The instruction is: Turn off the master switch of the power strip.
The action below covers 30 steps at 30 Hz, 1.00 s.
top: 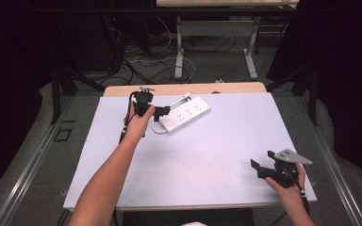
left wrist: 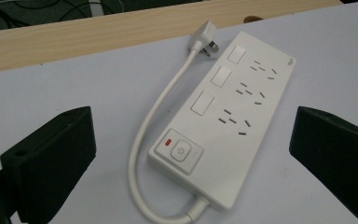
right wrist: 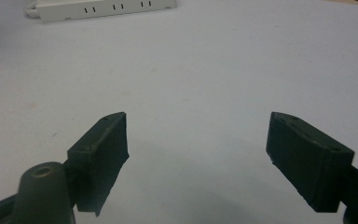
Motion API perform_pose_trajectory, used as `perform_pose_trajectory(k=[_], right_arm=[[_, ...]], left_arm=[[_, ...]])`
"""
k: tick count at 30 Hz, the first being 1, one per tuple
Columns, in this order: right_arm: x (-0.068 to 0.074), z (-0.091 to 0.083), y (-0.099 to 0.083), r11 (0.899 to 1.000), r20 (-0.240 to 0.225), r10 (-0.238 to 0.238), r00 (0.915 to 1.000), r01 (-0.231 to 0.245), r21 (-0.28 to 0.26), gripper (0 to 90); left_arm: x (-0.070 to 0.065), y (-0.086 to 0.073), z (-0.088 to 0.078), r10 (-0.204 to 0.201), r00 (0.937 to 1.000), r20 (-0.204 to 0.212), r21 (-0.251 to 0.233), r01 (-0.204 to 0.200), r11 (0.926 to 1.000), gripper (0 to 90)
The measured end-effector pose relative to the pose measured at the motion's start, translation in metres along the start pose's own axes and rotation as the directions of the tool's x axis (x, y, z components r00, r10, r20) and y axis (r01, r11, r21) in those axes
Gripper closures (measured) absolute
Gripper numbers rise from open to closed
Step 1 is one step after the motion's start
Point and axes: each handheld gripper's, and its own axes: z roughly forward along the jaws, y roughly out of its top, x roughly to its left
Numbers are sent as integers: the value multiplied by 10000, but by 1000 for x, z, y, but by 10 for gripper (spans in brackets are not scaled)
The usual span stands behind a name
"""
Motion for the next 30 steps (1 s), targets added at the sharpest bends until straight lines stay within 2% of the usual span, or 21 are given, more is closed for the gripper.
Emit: perform_pose_trajectory(k=[5, 9, 10, 12, 19, 22, 25, 26, 30], right_arm=[[0, 0, 0, 10000, -17, -11, 10000, 11, 18, 201], [0, -1, 0, 10000, 31, -32, 10000, 32, 91, 200], [0, 0, 0, 10000, 38, 16, 10000, -16, -51, 201], [1, 0, 0, 9999, 2, 130, 9999, -130, 1, 200], [0, -2, 0, 9999, -3, -70, 10000, 70, 93, 201], [1, -1, 0, 9999, 24, 102, 9999, -102, -17, 201], [1, -1, 0, 10000, 25, 55, 10000, -55, -14, 201], [1, -2, 0, 9999, -1, 21, 10000, -21, 151, 201], [1, -3, 1, 9998, 27, 57, 10000, -57, 166, 201]], left_arm=[[-3, -2, -10, -94, 9998, 188, -181, 98, 9998, 9], [-6, -4, -18, 48, 9997, 244, -256, -42, 9997, 11], [-6, -5, -20, 118, 9996, 245, -220, -113, 9997, 12], [-7, -8, -24, 128, 9992, 369, -305, -117, 9995, 13], [-7, -16, -40, 324, 9984, 458, -464, -303, 9985, 14], [-6, -19, -47, 371, 9981, 500, -476, -347, 9983, 14], [-5, -22, -53, 459, 9974, 555, -545, -429, 9976, 14], [-5, -23, -55, 471, 9972, 582, -561, -439, 9975, 15], [-6, -27, -65, 575, 9964, 627, -620, -536, 9966, 16]])
